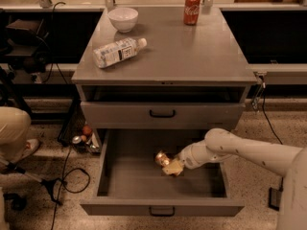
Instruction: Place orange can into middle drawer
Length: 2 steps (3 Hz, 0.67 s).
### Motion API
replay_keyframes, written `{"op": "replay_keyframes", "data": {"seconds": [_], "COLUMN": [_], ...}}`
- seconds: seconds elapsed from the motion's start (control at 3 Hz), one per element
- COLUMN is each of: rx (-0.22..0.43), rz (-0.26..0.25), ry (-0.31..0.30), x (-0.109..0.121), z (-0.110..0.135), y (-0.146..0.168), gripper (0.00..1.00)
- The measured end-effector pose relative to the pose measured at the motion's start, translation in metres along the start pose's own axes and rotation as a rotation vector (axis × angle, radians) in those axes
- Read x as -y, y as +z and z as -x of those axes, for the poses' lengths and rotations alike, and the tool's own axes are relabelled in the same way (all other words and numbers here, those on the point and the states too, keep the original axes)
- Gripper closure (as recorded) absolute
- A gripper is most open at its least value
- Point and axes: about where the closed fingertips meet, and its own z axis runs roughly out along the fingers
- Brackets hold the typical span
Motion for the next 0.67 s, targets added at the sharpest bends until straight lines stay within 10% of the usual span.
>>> {"op": "replay_keyframes", "data": {"seconds": [0.67], "rx": [0.001], "rz": [0.043], "ry": [0.018], "x": [-0.005], "z": [0.002], "y": [0.031], "gripper": [0.62]}}
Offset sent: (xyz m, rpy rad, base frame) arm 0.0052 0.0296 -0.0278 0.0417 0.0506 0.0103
